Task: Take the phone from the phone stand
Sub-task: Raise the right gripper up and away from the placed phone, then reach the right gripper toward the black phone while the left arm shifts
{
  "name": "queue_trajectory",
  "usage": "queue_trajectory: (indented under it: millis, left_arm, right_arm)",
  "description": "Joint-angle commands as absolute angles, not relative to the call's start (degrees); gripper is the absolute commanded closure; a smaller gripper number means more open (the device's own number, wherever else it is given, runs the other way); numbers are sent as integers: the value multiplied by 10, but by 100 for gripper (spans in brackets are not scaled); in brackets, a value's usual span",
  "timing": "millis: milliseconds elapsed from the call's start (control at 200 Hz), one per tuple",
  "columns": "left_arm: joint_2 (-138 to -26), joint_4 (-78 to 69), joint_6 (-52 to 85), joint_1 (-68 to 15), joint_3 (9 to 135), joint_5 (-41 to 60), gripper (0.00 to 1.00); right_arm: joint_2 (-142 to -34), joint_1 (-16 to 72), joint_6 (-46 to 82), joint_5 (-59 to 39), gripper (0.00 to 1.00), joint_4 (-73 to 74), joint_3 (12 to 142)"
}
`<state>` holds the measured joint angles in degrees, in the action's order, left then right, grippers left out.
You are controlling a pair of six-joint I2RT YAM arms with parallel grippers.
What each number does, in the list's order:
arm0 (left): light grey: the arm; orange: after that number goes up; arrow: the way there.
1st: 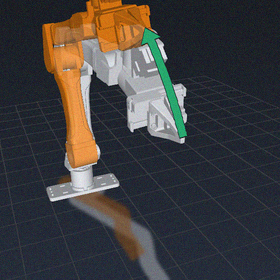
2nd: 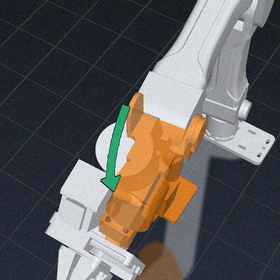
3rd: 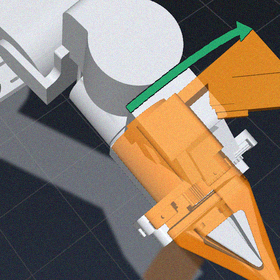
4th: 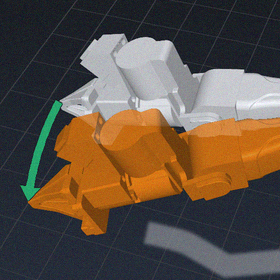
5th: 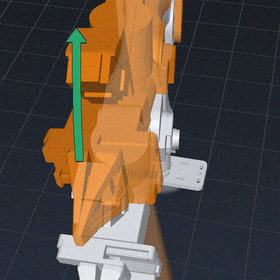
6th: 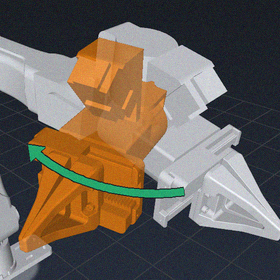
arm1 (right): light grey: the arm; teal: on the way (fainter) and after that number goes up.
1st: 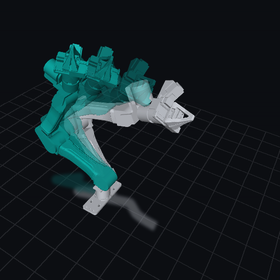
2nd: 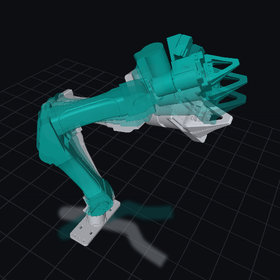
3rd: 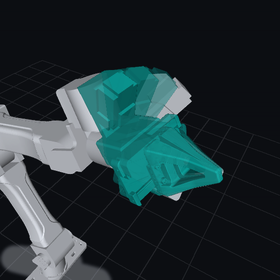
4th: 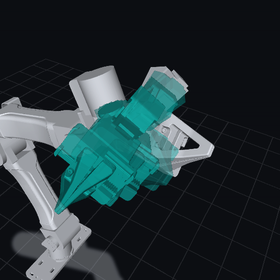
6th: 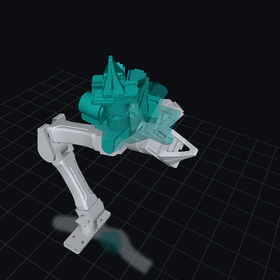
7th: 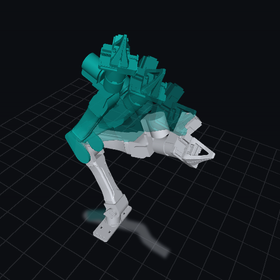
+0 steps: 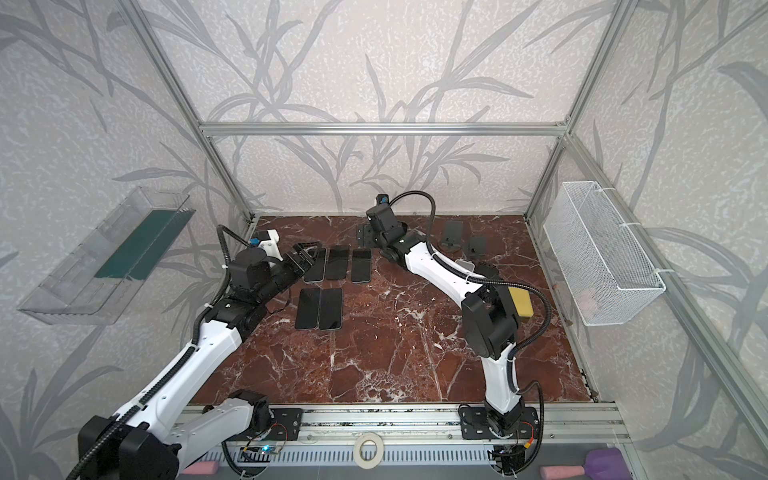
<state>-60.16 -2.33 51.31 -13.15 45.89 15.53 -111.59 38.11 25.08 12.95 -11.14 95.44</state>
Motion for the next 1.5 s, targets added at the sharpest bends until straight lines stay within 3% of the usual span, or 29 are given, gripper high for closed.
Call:
queue_trajectory:
  millis: [0,240,420,670,910,1495]
  left_arm:
    - [-614,-49,524,-134,452,181,15]
    - [-687,-71,546,-143,472,271,15]
    - [-727,-111,572,-164,473,320,15]
    - [-764,-119,591,-187,482,358,15]
    - [-733,-127,595,-191,474,345,16]
    - [-710,-116,592,-193,471,331,16]
  right_arm:
    - [-1058,383,225,175,2,-66,884]
    - [-940,368,233,243,1,61,649]
    - [-905,337,238,173,1,121,575]
    - [-944,336,233,186,1,66,659]
    - [-1049,337,329,272,1,-129,847]
    - [-1248,337,371,336,1,-230,1119]
